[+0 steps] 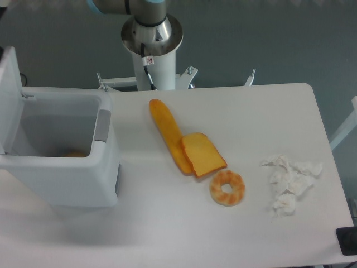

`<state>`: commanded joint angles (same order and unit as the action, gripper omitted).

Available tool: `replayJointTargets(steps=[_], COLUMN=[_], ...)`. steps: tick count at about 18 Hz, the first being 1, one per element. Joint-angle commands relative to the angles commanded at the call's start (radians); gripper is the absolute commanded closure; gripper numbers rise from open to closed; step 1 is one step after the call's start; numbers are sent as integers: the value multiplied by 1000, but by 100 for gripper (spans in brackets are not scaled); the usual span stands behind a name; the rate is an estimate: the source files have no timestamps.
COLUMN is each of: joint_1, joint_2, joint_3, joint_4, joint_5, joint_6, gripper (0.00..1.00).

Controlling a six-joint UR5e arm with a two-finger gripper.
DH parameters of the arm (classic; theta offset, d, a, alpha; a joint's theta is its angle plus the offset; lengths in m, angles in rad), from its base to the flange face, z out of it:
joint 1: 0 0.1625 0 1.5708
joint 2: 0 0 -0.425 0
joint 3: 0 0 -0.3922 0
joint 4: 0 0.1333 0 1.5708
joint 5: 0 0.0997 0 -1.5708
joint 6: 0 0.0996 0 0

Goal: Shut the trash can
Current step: 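Lower the gripper onto the falling lid and press it shut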

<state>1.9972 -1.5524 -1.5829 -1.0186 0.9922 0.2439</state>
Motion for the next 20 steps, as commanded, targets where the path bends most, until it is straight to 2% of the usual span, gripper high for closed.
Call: replayJointTargets(steps=[4,10,20], joint_1=[55,127,147], joint_2=[-2,-29,-43], joint_3=[-40,-42,-80], joint_4=[0,-2,-2], joint_5=[48,79,82], joint_6=[6,63,74], gripper=[0,0,0])
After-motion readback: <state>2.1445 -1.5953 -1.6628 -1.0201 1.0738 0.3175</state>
